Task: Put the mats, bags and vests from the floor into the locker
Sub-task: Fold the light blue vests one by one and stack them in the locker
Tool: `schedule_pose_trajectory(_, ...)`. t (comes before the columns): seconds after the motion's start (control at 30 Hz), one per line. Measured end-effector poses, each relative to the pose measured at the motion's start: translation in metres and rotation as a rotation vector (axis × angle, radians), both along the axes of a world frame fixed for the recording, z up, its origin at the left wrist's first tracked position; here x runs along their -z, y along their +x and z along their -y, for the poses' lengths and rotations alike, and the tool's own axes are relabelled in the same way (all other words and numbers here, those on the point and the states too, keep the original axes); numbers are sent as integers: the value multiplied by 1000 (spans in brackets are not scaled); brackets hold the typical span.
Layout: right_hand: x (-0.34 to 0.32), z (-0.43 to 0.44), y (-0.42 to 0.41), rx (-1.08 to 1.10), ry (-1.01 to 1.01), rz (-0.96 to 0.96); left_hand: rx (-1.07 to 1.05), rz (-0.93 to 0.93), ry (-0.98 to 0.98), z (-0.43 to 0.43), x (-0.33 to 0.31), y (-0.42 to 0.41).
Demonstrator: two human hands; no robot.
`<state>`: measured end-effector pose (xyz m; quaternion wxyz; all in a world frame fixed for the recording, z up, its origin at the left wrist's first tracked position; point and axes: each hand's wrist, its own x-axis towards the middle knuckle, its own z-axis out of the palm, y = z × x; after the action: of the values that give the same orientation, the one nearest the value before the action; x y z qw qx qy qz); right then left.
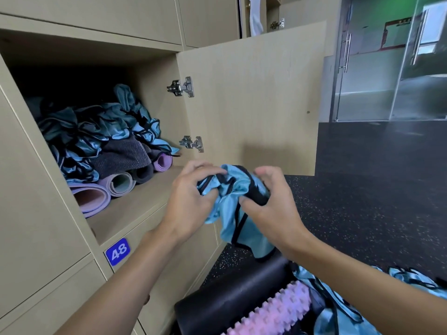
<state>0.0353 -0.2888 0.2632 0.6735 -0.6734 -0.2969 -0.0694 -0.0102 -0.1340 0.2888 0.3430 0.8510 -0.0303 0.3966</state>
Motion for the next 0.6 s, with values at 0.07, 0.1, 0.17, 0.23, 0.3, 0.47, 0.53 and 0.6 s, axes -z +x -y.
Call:
schedule_pose_trajectory(0.07,-2,-5,1,42,50,26,81,-42,-108,13,0,-1)
schedule_pose_trajectory(0.1,-2,-7,0,39,66,25,118,-56,-180,18,-1,-1)
schedule_pose_trajectory(0.17,0,-11,-1,9,59,28,185,-75,-330,23,-5,-2)
schedule_pose_trajectory(0.23,0,-13,-3,-73,42,44,253,-81,-408,25,-8,-4)
schedule_pose_trajectory(0.3,0,-16,-5,-207,22,52,282,-55,-401,24,-8,-3)
schedule_pose_trajectory(0.47,1,-31,5,-394,-91,39,215,54,-468,8,-11,11)
schedule_pose_trajectory(0.53,-1,-39,12,-453,-56,-29,165,86,-481,0,-11,19)
schedule_pose_trajectory(0.6,-4,-52,20,-483,-33,-49,133,105,-479,-9,-13,27)
